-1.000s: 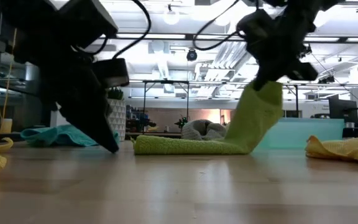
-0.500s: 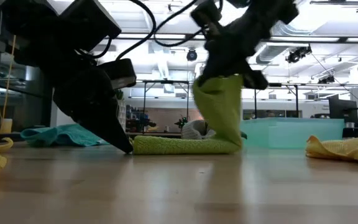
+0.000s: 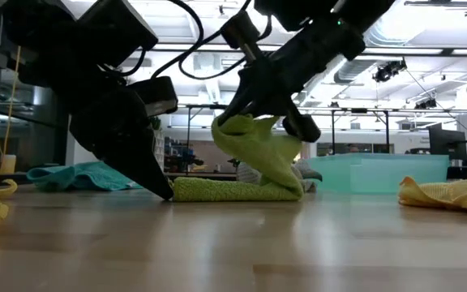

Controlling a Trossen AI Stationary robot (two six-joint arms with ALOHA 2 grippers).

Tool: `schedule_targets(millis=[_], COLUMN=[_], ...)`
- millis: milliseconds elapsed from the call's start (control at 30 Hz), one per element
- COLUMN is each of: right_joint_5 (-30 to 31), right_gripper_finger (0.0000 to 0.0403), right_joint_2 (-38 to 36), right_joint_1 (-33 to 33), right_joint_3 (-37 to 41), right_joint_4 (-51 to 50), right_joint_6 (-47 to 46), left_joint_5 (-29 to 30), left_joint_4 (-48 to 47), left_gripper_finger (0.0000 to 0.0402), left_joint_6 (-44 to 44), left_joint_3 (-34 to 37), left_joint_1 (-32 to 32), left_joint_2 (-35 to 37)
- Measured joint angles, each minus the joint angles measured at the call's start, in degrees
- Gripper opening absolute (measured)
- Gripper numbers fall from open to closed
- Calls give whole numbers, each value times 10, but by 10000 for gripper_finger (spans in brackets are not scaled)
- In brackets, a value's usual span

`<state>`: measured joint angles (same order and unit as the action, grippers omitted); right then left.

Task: Fold microfiber towels
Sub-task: Fold the green microfiber cloth

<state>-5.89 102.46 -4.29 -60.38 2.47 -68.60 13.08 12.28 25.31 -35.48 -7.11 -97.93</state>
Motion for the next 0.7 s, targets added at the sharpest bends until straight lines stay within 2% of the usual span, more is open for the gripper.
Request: schedule_targets(millis=[467,600,700], right_joint_5=[9,11,11], right_gripper_finger=[4,25,57], right_joint_2=[23,23,23], right_joint_1=[-2,-2,-2], right_joint_3=[0,0,0], right_joint_4=[31,33,48], right_joint_6=[0,0,2], left_joint_5=[2,2,2], left_joint_4=[1,1,1], left_gripper_finger=[0,0,0], left_joint_6=[0,0,0], left_joint_3=[0,0,0], left_joint_1=[0,0,0], left_joint_2=[0,0,0])
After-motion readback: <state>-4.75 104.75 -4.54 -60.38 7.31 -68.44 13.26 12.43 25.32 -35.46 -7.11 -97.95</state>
